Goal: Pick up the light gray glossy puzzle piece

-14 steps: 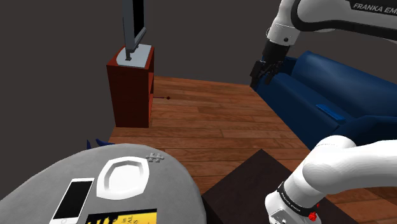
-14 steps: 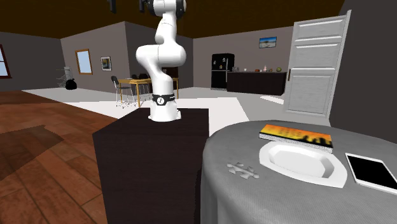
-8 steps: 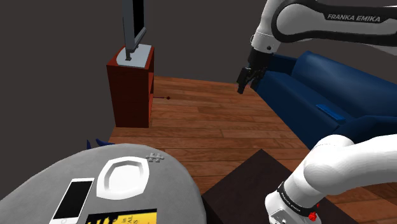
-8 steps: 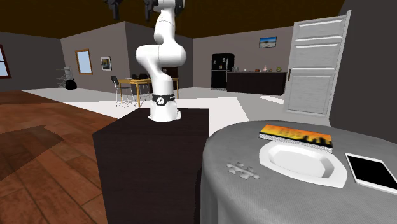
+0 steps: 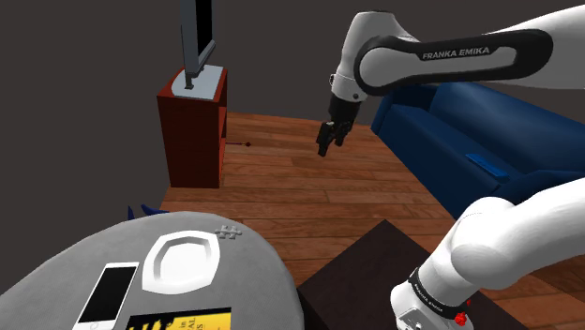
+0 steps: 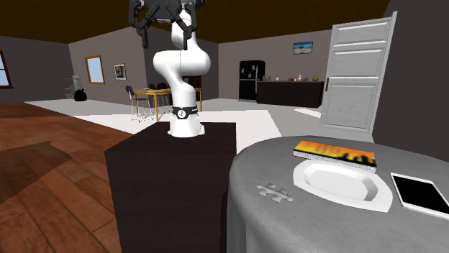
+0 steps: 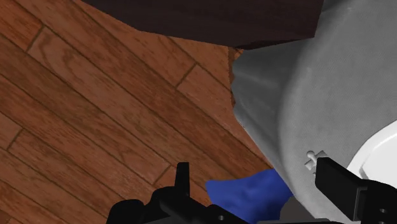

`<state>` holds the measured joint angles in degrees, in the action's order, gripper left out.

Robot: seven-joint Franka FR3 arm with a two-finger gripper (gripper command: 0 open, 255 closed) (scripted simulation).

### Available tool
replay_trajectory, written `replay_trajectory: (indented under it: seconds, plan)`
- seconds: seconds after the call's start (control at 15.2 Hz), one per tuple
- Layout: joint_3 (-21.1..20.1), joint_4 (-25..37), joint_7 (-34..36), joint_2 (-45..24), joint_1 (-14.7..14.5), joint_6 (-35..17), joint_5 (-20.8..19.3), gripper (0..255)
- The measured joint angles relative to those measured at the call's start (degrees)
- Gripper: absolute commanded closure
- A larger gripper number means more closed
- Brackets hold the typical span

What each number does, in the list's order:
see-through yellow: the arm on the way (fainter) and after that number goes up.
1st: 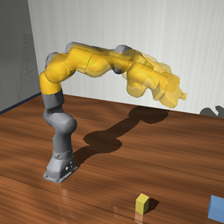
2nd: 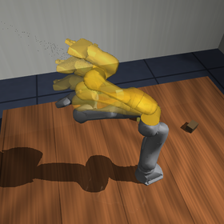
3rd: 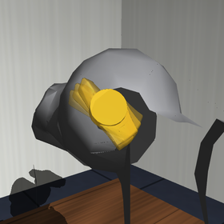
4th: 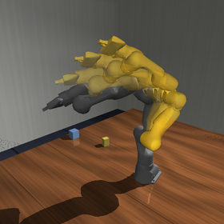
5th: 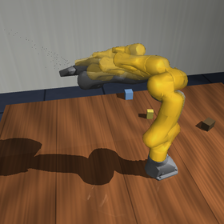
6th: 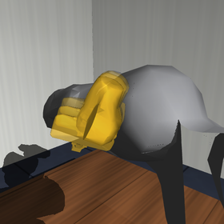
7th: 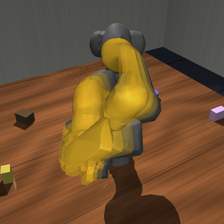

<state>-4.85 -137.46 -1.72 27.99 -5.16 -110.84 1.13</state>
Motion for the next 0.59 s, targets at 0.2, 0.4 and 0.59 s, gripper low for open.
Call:
replay_trajectory:
  seconds: [0.2, 0.4, 0.59]
  plan:
    - [-1.1, 0.6, -1.2, -5.6, -1.2, -5.0, 0.1, 0]
    - [-2.2, 1.0, -2.5, -10.8, -2.3, -9.8, -0.1, 0]
    - [-3.7, 2.8, -2.9, -16.7, -3.5, -13.8, -0.5, 0]
